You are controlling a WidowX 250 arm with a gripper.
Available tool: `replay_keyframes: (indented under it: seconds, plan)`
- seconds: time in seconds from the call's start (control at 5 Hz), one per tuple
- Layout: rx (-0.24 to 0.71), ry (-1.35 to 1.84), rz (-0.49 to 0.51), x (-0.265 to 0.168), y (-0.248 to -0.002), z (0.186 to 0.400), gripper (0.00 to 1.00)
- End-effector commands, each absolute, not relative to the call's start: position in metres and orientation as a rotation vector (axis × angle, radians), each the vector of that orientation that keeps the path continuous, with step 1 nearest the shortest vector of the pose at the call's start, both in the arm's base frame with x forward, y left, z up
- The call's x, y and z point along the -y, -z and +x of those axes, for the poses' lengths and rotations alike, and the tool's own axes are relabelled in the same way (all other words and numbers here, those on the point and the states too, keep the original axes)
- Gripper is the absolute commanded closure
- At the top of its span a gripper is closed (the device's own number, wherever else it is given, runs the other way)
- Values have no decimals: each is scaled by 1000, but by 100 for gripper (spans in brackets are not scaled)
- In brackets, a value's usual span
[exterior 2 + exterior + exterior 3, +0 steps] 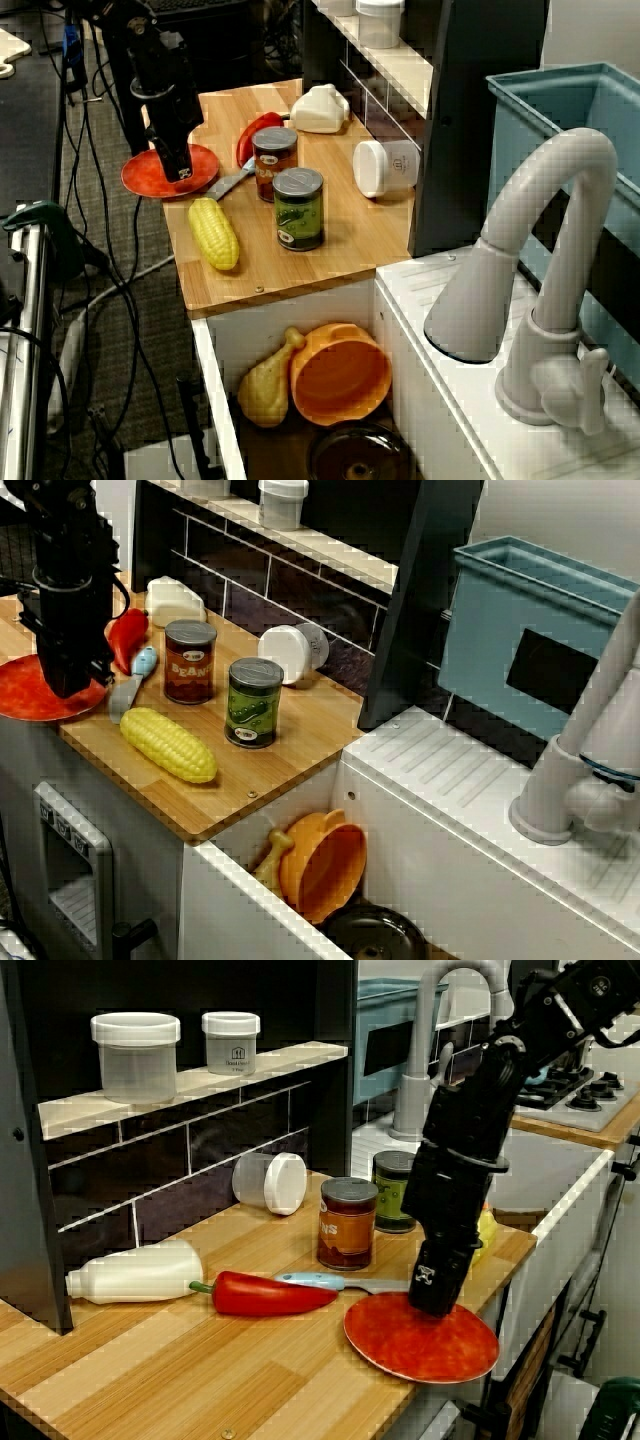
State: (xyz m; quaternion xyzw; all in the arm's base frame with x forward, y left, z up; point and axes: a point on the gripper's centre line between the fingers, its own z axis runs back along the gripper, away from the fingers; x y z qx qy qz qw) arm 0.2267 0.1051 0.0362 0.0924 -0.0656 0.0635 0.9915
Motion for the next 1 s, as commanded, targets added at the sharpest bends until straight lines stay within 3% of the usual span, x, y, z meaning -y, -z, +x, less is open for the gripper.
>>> replay_keyframes:
  seconds: [0.0, 0.4, 0.6, 0.8]
  plan:
    - [126, -130, 180, -102, -48, 221, 100]
    - [65, -195, 102, -86, -49, 224, 100]
    - [131, -288, 103, -79, -49, 223, 100]
    - [115, -308, 41, -70, -48, 220, 100]
